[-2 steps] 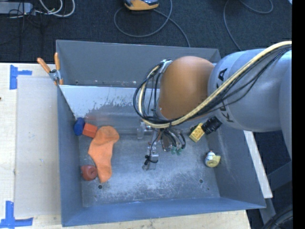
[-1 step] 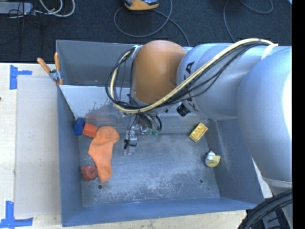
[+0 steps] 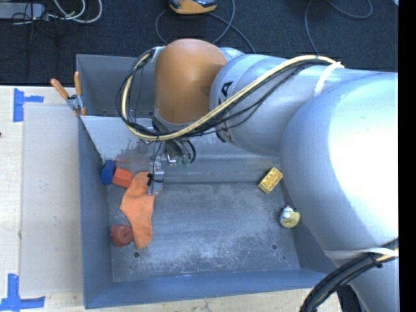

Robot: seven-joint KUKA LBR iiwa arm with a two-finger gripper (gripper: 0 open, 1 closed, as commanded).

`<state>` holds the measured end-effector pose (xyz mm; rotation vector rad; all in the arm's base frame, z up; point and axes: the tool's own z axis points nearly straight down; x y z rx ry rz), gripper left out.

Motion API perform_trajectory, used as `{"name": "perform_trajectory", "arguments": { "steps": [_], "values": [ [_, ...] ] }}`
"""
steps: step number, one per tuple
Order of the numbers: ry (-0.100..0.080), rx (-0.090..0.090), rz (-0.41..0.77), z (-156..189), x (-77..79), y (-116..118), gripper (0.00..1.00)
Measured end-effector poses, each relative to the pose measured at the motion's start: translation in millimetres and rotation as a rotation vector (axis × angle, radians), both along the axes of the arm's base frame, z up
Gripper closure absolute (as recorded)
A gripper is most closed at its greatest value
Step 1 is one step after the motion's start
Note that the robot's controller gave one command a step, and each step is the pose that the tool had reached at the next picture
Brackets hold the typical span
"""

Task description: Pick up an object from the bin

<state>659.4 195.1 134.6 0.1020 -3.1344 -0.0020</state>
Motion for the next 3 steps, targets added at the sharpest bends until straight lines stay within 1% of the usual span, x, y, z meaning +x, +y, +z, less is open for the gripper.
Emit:
{"name": "perform_trajectory", "arguments": {
  "steps": [1,2,3],
  "values": [
    [-0.002,0.0,0.067,-30.8,-81.6,7.5,0.0],
    [0.004,0.0,0.175,-43.7,-95.7,15.9,0.0],
    [-0.004,-0.004,-0.084,-62.8,-86.4,36.3,1.0]
  ]
}}
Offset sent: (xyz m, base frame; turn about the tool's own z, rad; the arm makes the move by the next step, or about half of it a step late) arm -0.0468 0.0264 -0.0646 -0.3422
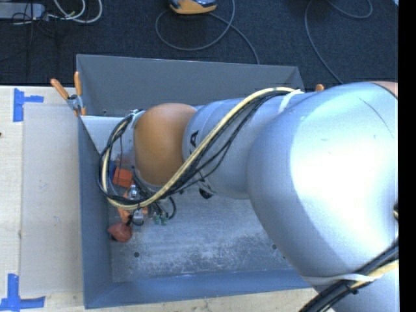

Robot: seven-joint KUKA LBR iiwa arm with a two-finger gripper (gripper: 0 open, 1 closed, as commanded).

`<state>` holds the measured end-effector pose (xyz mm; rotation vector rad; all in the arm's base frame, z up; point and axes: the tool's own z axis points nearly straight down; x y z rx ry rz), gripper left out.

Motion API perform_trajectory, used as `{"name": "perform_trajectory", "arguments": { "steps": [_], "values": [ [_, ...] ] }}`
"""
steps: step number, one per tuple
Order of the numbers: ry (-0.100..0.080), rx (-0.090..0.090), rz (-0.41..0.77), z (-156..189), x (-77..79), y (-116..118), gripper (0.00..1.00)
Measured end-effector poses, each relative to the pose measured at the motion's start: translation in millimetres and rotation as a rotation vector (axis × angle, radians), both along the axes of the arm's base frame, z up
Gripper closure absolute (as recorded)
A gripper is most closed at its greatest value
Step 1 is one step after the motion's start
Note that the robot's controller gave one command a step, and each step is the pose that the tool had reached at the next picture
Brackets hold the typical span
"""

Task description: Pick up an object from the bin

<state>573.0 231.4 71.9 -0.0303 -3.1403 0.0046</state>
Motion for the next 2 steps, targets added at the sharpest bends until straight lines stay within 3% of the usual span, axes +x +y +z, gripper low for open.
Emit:
{"name": "perform_trajectory", "arguments": {
  "steps": [1,2],
  "values": [
    [0.0,0.0,0.0,0.0,0.0,-0.1,1.0],
    [0.0,0.001,-0.016,-0.3,15.8,3.8,1.0]
  ]
}}
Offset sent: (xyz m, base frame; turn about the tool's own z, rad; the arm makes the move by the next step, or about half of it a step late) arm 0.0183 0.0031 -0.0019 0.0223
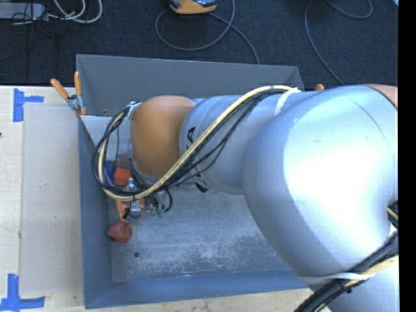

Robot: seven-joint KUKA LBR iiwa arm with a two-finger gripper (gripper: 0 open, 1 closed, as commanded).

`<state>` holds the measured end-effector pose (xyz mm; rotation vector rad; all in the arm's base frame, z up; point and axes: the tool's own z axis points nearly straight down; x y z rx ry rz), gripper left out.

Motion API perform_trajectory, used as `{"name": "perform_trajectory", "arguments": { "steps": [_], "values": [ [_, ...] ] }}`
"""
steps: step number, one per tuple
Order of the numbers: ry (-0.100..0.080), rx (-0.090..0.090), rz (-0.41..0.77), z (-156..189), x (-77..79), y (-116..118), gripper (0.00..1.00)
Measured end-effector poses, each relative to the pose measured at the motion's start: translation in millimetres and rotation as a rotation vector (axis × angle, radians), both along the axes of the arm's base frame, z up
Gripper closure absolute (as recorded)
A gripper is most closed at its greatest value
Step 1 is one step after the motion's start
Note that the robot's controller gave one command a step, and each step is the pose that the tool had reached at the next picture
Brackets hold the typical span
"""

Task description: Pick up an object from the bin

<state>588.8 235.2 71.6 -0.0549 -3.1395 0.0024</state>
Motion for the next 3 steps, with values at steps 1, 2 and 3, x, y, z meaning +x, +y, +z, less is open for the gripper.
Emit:
{"name": "perform_trajectory", "arguments": {
  "steps": [1,2,3],
  "values": [
    [-0.001,-0.001,-0.006,89.1,-14.7,5.3,1.0],
    [-0.001,-0.001,-0.006,89.1,-14.7,5.3,1.0],
    [0.006,-0.004,-0.021,135.8,-18.7,6.3,1.0]
  ]
}}
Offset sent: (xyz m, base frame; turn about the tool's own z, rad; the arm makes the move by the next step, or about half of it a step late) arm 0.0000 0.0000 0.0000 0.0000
